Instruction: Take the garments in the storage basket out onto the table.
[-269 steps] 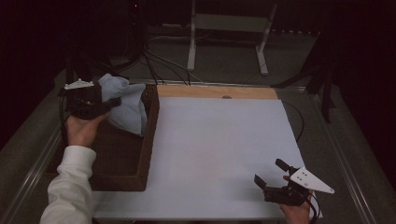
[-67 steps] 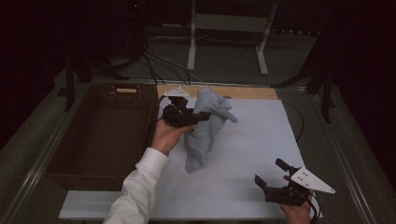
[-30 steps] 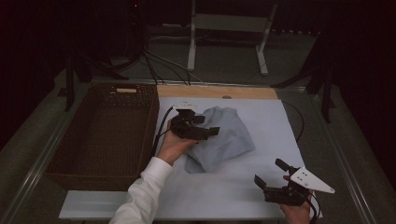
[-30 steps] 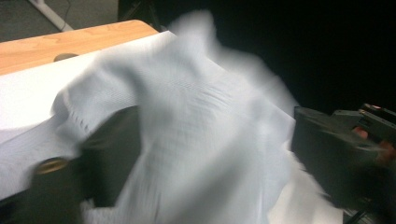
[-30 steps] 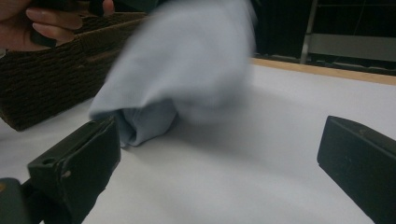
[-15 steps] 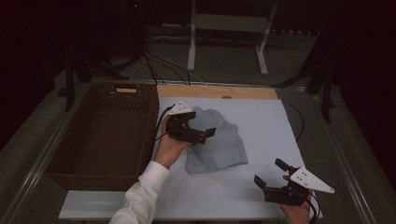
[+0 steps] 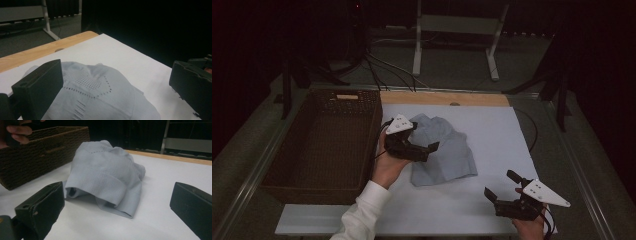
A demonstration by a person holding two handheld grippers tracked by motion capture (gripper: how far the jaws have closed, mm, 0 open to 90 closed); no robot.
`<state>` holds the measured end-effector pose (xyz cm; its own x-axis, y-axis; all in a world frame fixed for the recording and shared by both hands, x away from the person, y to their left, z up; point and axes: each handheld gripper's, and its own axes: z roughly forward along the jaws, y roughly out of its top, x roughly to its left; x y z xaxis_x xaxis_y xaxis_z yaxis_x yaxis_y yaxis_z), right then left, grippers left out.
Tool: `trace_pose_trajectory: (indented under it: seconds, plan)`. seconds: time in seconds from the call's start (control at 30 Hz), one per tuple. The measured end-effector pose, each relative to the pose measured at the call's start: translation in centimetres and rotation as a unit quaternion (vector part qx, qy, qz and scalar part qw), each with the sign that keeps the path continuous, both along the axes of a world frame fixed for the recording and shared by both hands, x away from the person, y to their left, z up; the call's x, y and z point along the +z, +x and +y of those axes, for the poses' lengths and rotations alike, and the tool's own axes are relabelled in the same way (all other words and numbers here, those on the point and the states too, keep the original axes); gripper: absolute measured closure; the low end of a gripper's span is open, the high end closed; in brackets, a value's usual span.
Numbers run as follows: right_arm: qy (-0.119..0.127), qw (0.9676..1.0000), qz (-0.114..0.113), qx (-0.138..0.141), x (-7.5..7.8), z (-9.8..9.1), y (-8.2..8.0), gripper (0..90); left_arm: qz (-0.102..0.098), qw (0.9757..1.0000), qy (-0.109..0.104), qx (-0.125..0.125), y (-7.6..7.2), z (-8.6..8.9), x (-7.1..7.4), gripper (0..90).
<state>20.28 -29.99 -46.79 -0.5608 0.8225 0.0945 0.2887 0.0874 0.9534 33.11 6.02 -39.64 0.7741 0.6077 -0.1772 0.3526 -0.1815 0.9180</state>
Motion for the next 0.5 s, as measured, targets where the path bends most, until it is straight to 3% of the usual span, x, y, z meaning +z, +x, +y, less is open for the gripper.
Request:
trace_pose_trajectory:
  seconds: [0.5]
  plan:
    - [-0.001, 1.0000, 0.000, 0.001, 0.0, 0.1, 0.0, 0.0, -0.002, 0.9992, 0.034, 0.023, -1.4, 0.4, 0.2, 0.2]
